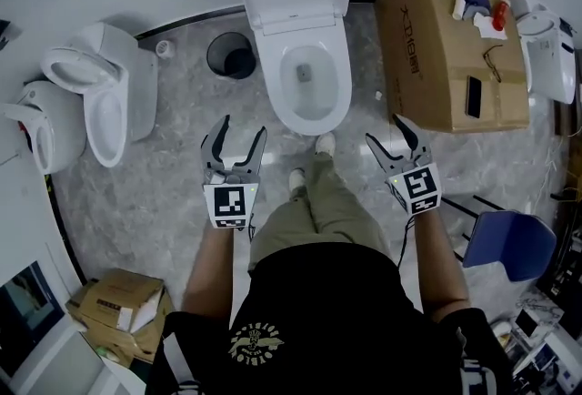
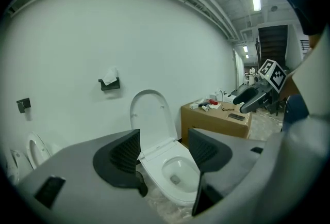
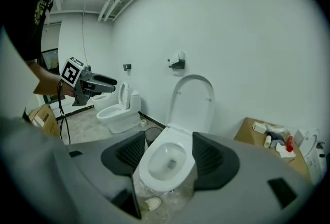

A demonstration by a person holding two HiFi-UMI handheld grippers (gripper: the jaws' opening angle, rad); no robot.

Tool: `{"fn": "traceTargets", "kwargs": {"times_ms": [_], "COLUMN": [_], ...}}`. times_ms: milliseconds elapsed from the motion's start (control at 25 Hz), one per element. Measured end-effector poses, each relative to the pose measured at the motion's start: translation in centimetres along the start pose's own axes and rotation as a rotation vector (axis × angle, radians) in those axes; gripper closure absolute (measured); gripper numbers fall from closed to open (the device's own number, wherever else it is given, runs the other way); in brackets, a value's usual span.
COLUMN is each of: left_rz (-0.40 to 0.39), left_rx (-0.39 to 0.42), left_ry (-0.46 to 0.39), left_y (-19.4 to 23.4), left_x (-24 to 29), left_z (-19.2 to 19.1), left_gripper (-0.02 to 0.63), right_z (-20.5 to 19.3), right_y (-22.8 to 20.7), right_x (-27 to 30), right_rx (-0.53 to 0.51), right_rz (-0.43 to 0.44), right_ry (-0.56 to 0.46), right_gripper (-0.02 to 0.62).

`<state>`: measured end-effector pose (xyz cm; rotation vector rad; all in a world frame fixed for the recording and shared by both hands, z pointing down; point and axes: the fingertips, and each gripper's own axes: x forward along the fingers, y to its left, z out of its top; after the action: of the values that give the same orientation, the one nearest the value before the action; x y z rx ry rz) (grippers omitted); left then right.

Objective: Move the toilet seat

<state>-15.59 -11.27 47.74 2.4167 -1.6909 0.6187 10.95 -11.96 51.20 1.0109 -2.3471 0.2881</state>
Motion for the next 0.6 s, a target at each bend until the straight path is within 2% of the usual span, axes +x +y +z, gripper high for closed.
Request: {"fn": "traceTargets", "kwargs": {"times_ms": [200, 440, 600], "left_rz": [-0.031, -0.065, -0.087], "left_rx": [0.052, -0.016, -0.016], "left_ry": [0.072, 0.150, 0.221], "left_y": [-1.7, -3.6, -5.1], "left_x": [4.9, 9.4, 11.4], "left_z": [-5.3, -11.8, -16.3], "left_gripper": [0.319, 0.319, 0.319], "right_z": [-4.8, -10.3, -13.5], "right_y": [-1.8, -1.9, -1.8], "right_x": [4.3, 9.0, 11.0], "right_rx": [0.011, 0.010, 0.024], "right_rz": [0.027, 0.087, 0.119], "right_ry": [0.049, 0.131, 0.179], "right_gripper": [0.319, 0.319, 0.319]}}
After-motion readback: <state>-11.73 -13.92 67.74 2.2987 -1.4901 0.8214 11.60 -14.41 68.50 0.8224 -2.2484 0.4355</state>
